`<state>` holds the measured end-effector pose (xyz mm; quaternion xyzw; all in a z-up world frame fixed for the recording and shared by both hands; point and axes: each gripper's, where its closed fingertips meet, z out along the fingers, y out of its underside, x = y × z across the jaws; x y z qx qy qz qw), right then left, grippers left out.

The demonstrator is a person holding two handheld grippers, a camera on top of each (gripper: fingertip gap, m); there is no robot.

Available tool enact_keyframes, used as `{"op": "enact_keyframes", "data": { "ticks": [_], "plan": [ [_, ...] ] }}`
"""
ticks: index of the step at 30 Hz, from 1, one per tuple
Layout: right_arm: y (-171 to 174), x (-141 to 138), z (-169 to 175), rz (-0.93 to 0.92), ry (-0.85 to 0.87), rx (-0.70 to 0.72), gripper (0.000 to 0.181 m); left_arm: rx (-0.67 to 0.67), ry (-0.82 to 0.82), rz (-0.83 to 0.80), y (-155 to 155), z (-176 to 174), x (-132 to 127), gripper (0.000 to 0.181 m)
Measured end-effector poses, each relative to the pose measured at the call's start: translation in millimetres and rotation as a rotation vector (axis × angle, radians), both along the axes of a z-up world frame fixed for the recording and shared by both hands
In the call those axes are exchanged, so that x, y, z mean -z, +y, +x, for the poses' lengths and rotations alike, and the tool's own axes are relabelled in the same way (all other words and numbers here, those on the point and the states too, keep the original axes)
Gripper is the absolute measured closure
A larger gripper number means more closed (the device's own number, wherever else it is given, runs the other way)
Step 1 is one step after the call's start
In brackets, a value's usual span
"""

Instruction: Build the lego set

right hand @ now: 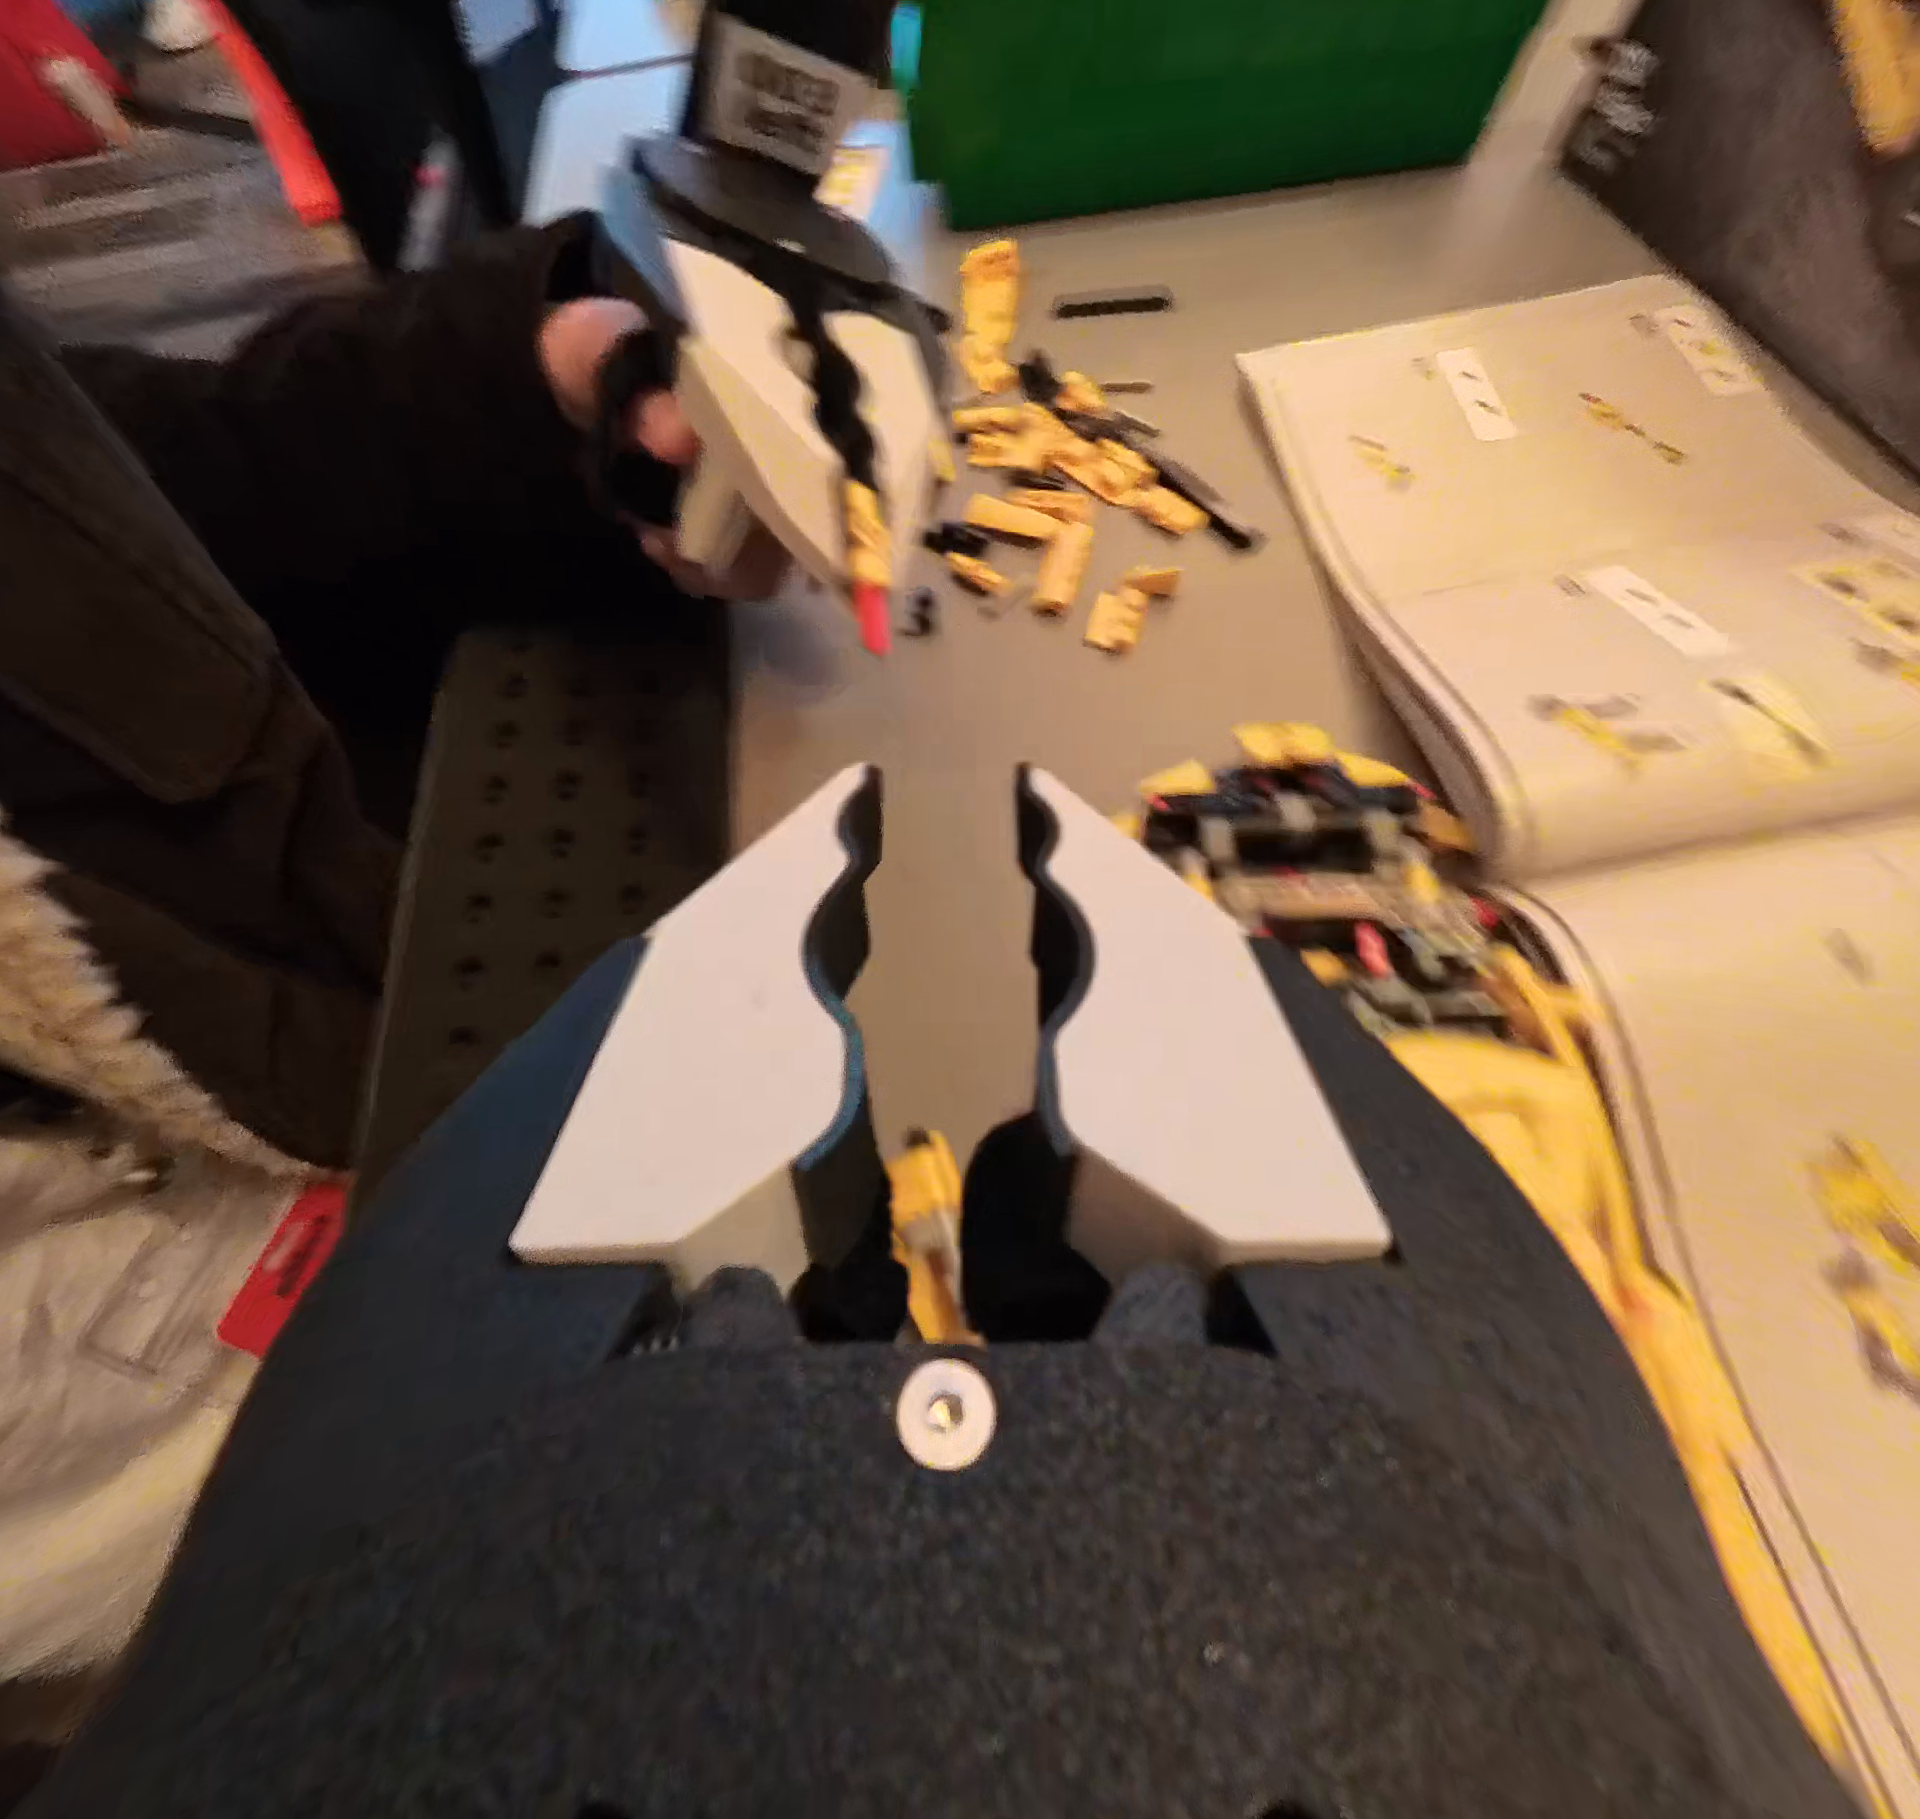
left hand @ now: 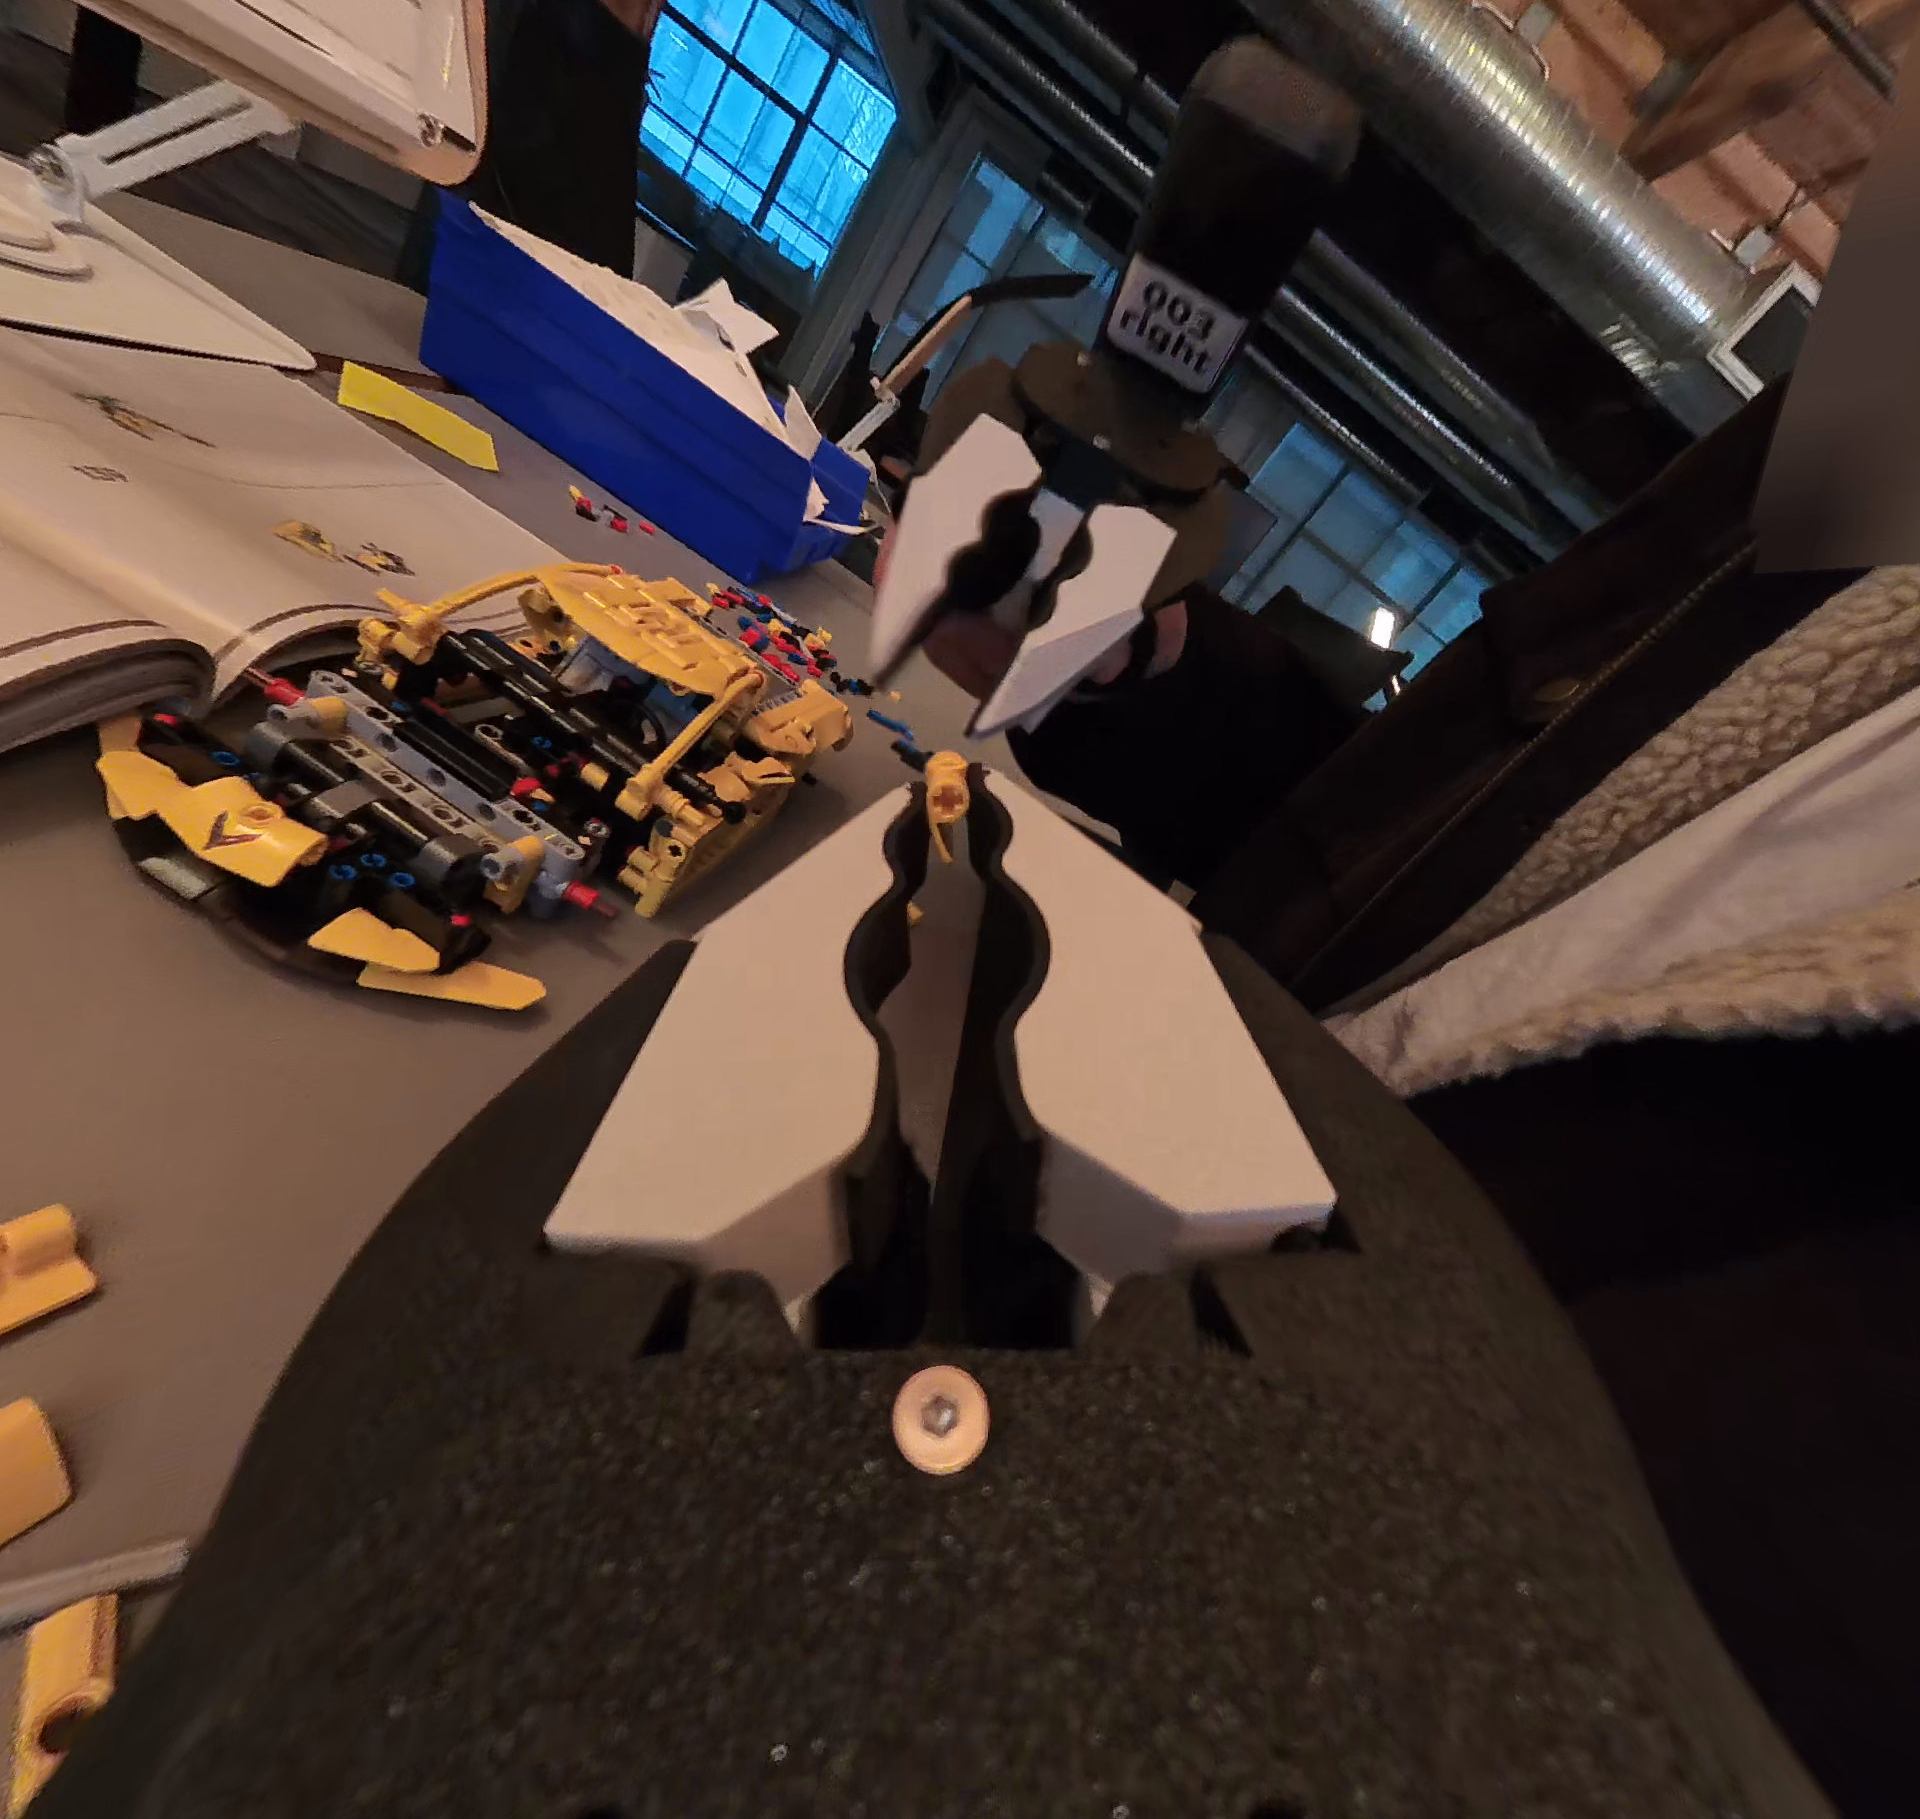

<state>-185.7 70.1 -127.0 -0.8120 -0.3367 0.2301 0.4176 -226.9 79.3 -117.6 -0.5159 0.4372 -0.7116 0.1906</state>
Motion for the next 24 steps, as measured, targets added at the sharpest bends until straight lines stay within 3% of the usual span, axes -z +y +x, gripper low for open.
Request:
{"op": "enact_keyframes", "data": {
  "ticks": [3,5,7,12,17,20,24],
  "plan": [
    [6,17,71,0.096,-0.188,0.247,0.123,-0.004,-0.008,-0.032,3,-1,-2,0.175],
    [4,26,104,0.142,-0.317,0.317,0.101,0.006,-0.004,-0.026,1,0,-1,0.175],
    [5,35,117,0.107,-0.406,0.308,0.093,0.016,0.009,-0.011,-2,2,1,0.175],
    [17,63,106,-0.127,-0.436,0.161,0.067,0.022,0.006,-0.016,-3,1,1,0.175],
    [21,94,105,-0.270,-0.534,0.076,0.065,0.032,0.028,0.007,-7,3,6,0.175],
    [18,95,104,-0.230,-0.607,-0.014,0.078,0.028,0.027,-0.003,-6,3,5,0.175],
    [14,95,100,-0.213,-0.627,-0.082,0.078,0.028,0.029,0.000,-6,3,6,0.175]
  ]
}}
